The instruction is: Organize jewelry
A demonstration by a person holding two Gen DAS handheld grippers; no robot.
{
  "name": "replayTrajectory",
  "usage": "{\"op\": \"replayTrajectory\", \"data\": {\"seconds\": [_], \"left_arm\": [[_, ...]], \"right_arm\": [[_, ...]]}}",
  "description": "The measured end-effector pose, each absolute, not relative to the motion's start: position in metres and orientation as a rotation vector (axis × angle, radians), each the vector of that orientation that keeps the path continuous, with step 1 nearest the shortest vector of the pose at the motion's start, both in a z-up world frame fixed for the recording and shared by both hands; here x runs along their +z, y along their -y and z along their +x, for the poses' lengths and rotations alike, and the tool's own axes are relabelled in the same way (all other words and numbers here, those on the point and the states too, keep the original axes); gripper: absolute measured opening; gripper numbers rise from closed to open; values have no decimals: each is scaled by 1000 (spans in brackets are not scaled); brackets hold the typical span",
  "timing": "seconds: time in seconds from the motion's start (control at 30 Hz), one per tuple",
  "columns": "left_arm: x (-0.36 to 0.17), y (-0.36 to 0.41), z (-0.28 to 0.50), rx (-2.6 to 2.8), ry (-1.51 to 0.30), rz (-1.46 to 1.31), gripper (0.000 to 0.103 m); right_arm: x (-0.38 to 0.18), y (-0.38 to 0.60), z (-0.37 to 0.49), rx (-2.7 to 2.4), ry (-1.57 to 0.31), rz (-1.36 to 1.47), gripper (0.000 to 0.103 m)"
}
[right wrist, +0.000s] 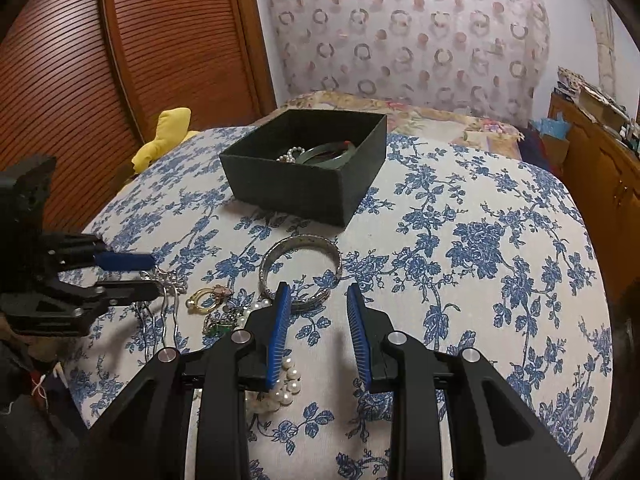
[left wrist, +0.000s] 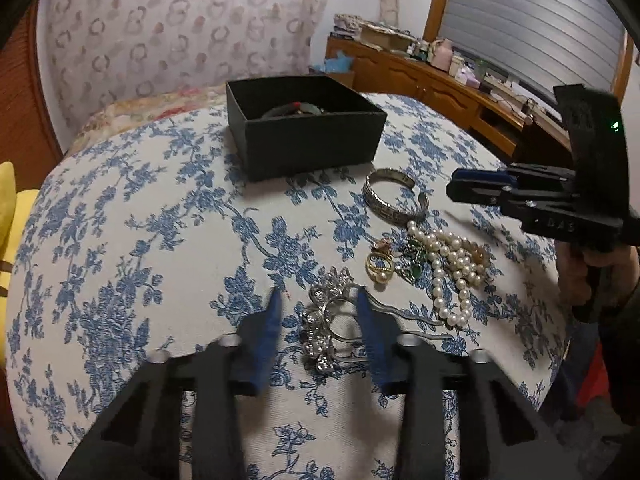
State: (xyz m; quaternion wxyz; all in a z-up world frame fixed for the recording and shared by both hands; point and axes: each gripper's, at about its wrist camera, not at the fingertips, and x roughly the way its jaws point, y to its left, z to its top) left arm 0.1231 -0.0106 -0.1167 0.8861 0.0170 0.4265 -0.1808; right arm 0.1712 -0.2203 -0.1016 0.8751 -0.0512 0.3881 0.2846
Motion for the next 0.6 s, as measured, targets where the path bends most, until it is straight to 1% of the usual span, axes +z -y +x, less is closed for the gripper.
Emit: {"op": "replayTrajectory", "data": {"seconds": [0.07,0.23,0.33,0.6], "left_arm": [[-118,12,124,-380,-892,34,24],[-121,9,127,-397,-893,-3,23],[-120,6,127,-407,-884,-23,14],[-106,-1,114,-382,-820,-44,12]], "right_arm": [[-100,219,170,598,-808,-108,32],[-100,218,170,602,-807,-106,32],[-101,218,170,602,-811,-107,32],[-105,216,178,590,-819,-121,32]]}}
